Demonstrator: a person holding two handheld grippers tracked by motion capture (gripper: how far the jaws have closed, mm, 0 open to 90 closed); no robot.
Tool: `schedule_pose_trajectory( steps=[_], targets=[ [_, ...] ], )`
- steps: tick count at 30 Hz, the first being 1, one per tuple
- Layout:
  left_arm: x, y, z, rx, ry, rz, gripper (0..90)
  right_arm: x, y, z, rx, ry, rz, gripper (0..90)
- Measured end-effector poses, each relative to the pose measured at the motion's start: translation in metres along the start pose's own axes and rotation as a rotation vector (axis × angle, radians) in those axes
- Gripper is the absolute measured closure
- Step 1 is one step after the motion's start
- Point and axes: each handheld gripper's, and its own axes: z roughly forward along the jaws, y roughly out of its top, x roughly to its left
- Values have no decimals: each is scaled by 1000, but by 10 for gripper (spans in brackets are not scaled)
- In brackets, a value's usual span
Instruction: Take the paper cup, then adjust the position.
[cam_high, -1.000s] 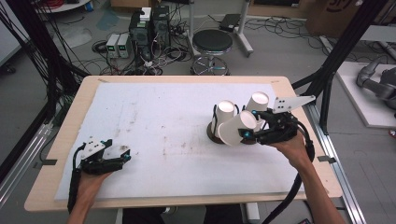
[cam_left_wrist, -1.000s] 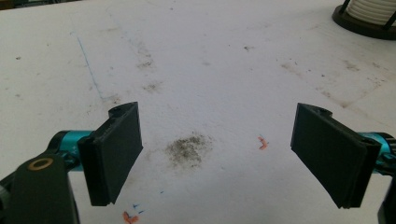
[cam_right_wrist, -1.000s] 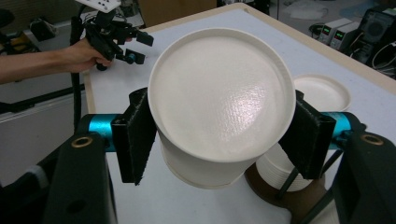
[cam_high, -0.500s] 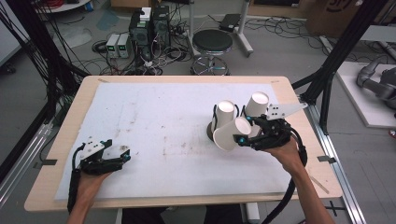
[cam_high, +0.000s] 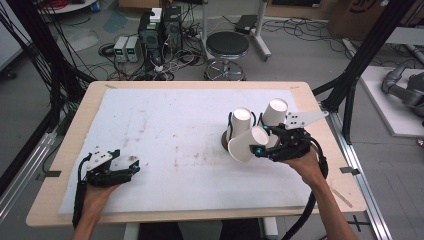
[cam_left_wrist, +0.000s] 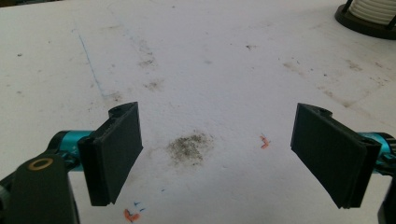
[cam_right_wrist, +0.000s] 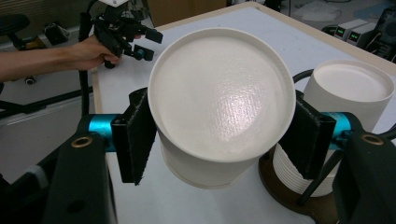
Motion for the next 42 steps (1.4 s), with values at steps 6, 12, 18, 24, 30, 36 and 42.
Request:
schedule_pose_trajectory(
  steps=[6, 12, 18, 24, 30, 36, 42],
  targets=[
    [0, 0, 0, 6, 4, -1, 163, 1, -1, 1, 2, 9, 0, 337],
    [-1, 0, 0, 2, 9, 2, 163, 2, -1, 2, 5, 9, -1, 337],
    [0, 0, 0, -1, 7, -6, 163, 2, -1, 3, 0, 13, -4, 337],
    [0, 0, 0, 4, 5, -9, 163, 2, -1, 2, 0, 12, -2, 337],
    [1, 0, 0, 7, 3, -13, 163, 1, -1, 1, -2, 13, 0, 337],
    [1, 2, 0, 7, 3, -6, 163, 2, -1, 0, -5, 13, -2, 337],
    [3, 11, -6, -19, -4, -5, 163, 2, -1, 1, -7, 18, -1, 337]
  ],
)
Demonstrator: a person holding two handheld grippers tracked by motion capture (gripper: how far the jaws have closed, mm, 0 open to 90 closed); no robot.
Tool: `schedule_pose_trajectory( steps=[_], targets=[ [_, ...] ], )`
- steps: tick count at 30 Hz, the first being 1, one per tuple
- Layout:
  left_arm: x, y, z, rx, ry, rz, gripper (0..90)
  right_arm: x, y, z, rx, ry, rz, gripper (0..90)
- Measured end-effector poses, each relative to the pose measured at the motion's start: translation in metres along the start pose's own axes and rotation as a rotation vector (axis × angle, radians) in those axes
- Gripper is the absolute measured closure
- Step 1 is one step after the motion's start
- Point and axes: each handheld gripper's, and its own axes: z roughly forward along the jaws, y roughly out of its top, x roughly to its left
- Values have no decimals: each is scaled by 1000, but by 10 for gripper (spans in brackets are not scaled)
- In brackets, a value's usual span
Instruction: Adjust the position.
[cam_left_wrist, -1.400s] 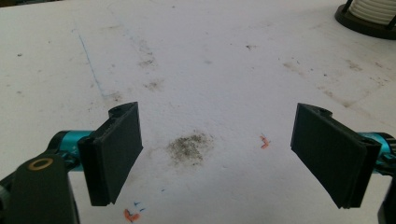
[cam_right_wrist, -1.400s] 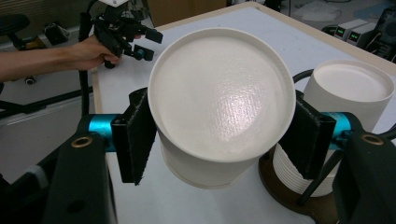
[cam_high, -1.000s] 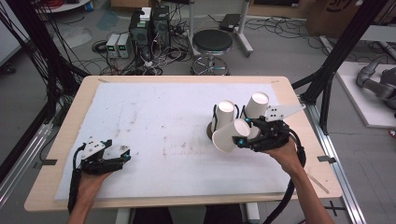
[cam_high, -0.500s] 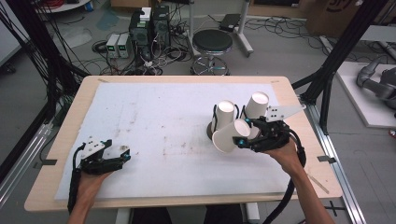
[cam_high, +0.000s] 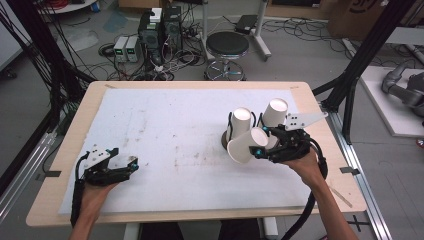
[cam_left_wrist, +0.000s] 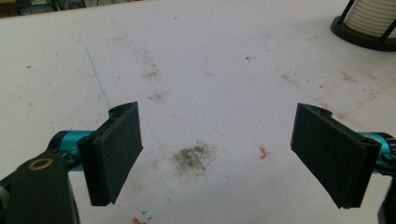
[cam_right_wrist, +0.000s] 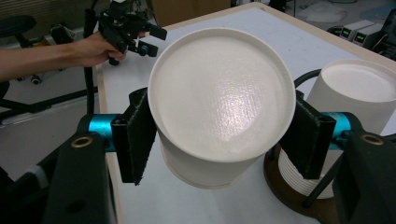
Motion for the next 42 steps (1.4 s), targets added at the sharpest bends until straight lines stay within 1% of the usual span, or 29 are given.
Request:
schedule_pose_trajectory(
  steps=[3, 6, 8, 11, 19, 21, 23, 24, 25, 27, 34, 40, 42],
  targets=[
    [1, 8, -3, -4, -10, 11, 164, 0, 1, 1, 3, 0, -5, 337],
    [1, 15, -6, -16, -37, 30, 164, 0, 3, 3, 4, -1, -1, 337],
    [0, 20, -6, -15, -58, 36, 164, 0, 4, 3, 3, 1, -4, 337],
    [-2, 28, -8, -9, -84, 64, 164, 1, 5, 4, -5, 14, 3, 338],
    [-12, 51, -12, -36, -194, 106, 164, 2, 8, 9, -24, 42, 15, 338],
    [-14, 56, -12, -39, -221, 110, 165, 2, 9, 11, -29, 46, 11, 338],
    [-17, 60, -12, -46, -256, 101, 164, 3, 9, 13, -25, 55, 16, 338],
    [-19, 63, -12, -44, -275, 108, 164, 3, 10, 14, -26, 55, 9, 338],
    [-20, 65, -11, -44, -284, 112, 165, 4, 10, 15, -23, 61, 15, 338],
    [-23, 69, -11, -38, -312, 124, 164, 5, 11, 17, -27, 69, 11, 338],
    [-36, 81, -7, -50, -419, 150, 164, 8, 14, 25, -44, 91, 3, 338],
    [-46, 93, -2, -44, -483, 171, 164, 10, 17, 31, -59, 110, 10, 338],
    [-50, 97, 0, -43, -500, 178, 163, 11, 18, 34, -63, 114, 6, 338]
  ],
)
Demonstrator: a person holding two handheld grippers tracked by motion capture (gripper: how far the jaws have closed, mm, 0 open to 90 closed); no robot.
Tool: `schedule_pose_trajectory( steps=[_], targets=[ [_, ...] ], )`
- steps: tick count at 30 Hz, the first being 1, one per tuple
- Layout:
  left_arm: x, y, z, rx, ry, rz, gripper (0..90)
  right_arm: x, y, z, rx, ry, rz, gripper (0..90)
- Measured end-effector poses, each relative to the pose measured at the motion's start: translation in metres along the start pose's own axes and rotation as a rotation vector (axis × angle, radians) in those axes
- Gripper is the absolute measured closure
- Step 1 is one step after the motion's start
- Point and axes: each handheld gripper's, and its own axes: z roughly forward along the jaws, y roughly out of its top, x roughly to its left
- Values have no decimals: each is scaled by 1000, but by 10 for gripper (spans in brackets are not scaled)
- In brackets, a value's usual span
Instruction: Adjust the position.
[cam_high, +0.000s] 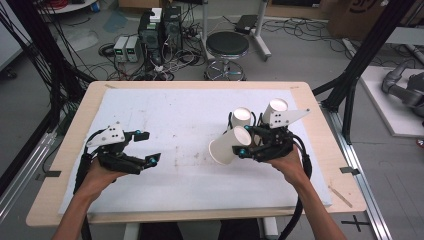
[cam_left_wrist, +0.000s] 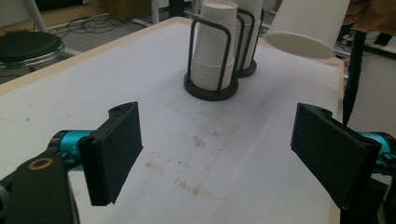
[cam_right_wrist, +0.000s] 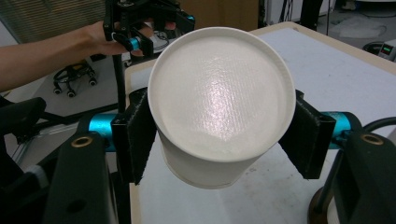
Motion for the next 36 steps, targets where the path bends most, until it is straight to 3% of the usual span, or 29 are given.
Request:
schedule_pose_trajectory(
  steps=[9, 17, 36],
  targets=[
    [-7, 13, 15, -3, -118, 30, 162, 2, 2, 9, -26, 34, -1, 338],
    [-11, 20, 30, 6, -206, 26, 149, 3, 3, 13, -55, 53, -1, 338],
    [-16, 32, 65, 34, -328, 22, 127, 6, 2, 24, -78, 87, -8, 338]
  ],
)
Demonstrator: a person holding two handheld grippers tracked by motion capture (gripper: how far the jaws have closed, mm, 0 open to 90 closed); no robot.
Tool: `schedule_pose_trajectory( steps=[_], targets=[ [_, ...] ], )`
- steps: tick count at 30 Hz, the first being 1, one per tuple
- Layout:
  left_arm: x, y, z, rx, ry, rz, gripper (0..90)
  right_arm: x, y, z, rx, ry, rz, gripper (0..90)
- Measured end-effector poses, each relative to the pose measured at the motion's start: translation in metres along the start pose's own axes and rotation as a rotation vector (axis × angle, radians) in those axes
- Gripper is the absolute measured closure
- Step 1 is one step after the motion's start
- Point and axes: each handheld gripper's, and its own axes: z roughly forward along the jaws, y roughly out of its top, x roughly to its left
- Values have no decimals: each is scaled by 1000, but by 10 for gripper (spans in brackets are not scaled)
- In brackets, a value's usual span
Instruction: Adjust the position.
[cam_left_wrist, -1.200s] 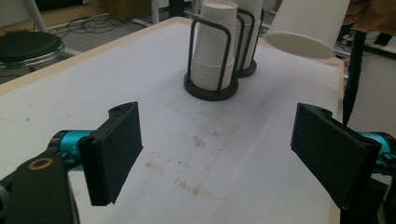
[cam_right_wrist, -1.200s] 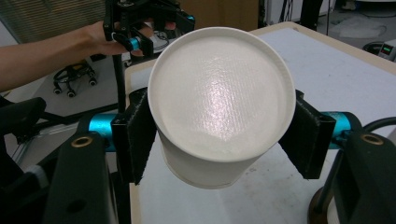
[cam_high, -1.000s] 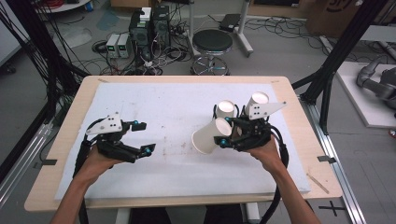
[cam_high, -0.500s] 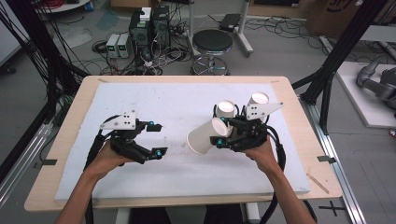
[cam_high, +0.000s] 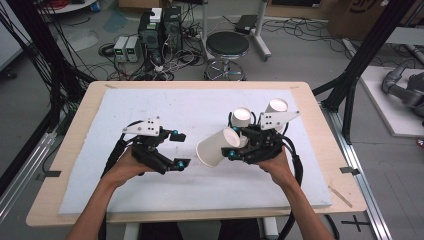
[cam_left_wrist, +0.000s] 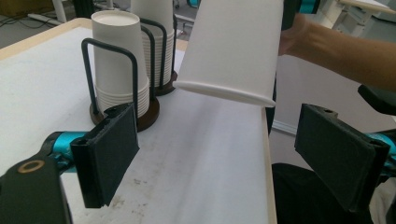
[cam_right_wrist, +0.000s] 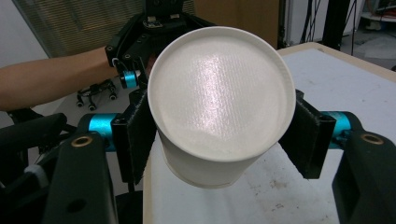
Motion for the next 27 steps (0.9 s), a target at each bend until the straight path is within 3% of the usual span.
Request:
schedule_pose_trajectory(
  steps=[19, 27],
  targets=[
    [3, 2, 27, -25, -101, -32, 47, 2, -1, 6, -22, 22, -2, 338],
    [1, 2, 33, -30, -112, -28, 17, 3, -2, 7, -33, 31, -9, 338]
  ],
)
